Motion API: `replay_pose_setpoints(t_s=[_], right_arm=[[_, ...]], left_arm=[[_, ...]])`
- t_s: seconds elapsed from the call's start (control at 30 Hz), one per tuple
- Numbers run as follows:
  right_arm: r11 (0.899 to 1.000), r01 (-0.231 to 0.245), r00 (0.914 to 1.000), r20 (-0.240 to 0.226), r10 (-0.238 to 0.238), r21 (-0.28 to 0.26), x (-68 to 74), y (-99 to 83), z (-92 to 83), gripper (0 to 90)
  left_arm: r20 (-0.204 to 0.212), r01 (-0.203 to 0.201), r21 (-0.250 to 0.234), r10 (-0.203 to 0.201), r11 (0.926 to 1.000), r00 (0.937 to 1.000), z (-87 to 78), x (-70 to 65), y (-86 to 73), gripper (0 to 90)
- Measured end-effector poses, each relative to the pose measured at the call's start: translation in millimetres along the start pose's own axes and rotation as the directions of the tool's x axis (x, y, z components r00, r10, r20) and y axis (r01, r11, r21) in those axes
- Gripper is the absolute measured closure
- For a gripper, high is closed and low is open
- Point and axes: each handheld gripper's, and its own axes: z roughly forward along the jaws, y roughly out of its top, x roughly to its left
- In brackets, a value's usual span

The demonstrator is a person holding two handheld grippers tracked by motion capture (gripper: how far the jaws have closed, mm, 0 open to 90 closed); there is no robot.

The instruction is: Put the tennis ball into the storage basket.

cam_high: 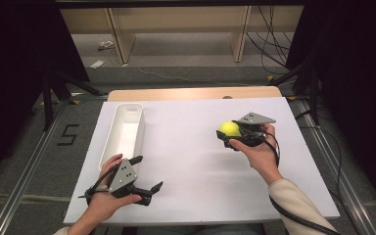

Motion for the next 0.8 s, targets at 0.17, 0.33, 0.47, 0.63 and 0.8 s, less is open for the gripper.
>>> replay_pose_setpoints(t_s=[0.17,0.33,0.47,0.63,0.8], right_arm=[[1.000,0.007,0.9999,-0.009,-0.007,0.004,4.4,0.3,2.4,27.1],[1.000,0.015,0.9998,-0.015,-0.015,0.001,8.4,2.6,5.5,27.1],[1.000,0.015,0.9997,-0.022,-0.015,-0.007,11.8,4.8,8.1,27.1],[1.000,0.019,0.9995,-0.026,-0.020,-0.009,14.8,6.5,9.6,27.1],[1.000,0.017,0.9995,-0.028,-0.018,-0.013,15.1,7.1,11.3,27.1]], left_arm=[[0.001,-0.008,0.006,0.008,1.0000,1.0000,0.9,-1.4,0.1,0.0],[-0.003,-0.006,0.006,0.006,1.0000,1.0000,0.4,-0.4,-0.3,0.0],[0.000,-0.007,0.005,0.007,1.0000,1.0000,0.4,-1.0,0.0,0.0],[0.001,-0.012,0.003,0.012,0.9999,0.9999,0.5,-1.5,0.5,0.0],[0.001,-0.011,0.005,0.011,0.9999,0.9999,0.4,-1.1,0.3,0.0]])
